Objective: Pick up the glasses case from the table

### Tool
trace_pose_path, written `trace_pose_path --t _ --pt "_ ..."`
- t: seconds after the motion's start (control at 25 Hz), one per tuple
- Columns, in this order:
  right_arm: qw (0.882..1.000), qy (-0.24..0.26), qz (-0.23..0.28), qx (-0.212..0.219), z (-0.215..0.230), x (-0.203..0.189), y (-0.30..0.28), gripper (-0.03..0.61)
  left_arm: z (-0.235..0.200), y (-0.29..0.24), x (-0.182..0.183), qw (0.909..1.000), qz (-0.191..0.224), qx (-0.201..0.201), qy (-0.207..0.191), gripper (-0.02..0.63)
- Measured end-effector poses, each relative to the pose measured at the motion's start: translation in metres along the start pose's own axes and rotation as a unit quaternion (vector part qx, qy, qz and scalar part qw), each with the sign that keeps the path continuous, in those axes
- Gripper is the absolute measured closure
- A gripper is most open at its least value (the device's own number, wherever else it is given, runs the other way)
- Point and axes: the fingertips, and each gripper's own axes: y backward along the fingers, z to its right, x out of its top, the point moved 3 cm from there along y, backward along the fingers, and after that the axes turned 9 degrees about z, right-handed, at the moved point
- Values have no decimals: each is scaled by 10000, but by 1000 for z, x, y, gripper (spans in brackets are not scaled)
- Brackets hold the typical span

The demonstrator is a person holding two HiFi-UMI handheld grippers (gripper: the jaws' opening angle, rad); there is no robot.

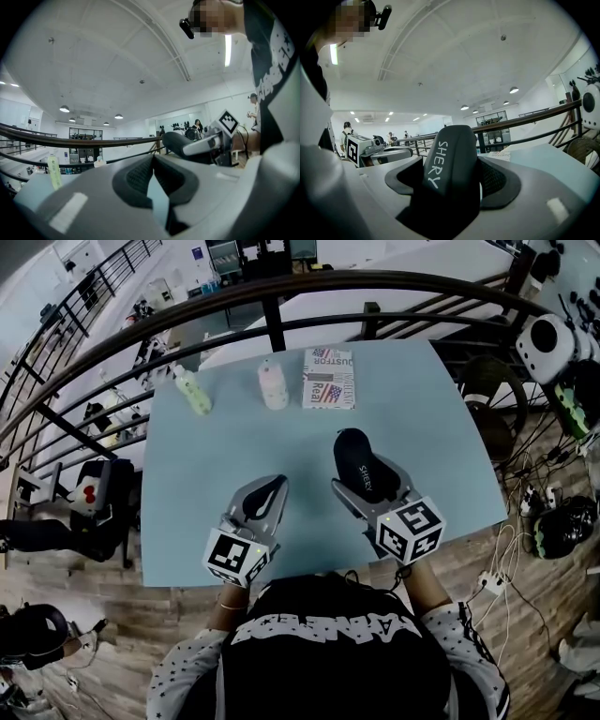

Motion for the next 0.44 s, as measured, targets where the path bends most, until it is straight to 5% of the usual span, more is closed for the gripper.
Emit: trace_pose_path --t 0.44 --pt "10000 -1 0 30 1 0 -2 204 -2 1 0 10000 -28 31 -42 614"
